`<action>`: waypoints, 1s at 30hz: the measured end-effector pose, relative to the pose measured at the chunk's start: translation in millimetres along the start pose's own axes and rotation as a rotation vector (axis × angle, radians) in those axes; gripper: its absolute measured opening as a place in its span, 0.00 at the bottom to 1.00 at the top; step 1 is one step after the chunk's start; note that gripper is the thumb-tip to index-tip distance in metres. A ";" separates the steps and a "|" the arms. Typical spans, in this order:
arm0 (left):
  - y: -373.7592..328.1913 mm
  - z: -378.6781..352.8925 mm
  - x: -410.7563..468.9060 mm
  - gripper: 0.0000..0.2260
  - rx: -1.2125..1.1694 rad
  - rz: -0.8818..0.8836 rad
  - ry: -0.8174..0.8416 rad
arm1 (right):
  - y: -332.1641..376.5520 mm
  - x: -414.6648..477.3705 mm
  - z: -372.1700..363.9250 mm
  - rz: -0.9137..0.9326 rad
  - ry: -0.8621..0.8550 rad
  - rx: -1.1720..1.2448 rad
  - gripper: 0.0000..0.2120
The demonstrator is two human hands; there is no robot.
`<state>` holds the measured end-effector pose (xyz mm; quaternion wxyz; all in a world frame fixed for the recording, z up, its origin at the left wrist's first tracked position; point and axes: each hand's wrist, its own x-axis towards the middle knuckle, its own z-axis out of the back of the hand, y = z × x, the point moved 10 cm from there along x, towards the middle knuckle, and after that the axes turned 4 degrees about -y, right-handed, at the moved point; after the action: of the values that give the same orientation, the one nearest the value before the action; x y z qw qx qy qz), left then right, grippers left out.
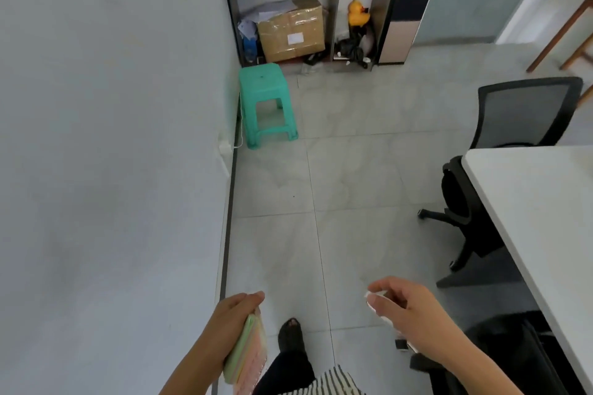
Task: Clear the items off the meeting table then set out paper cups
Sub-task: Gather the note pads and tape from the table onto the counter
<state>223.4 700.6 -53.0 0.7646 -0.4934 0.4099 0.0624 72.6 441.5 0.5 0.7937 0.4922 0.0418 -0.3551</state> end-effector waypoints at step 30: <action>-577.1 -64.2 544.0 0.14 -0.026 -0.045 -0.001 | 279.5 706.7 283.9 0.027 -0.212 0.296 0.04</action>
<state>832.5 189.1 -32.9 0.7594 -0.5124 0.3977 0.0508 687.3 -84.4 62.0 0.7172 0.5641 -0.1015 -0.3964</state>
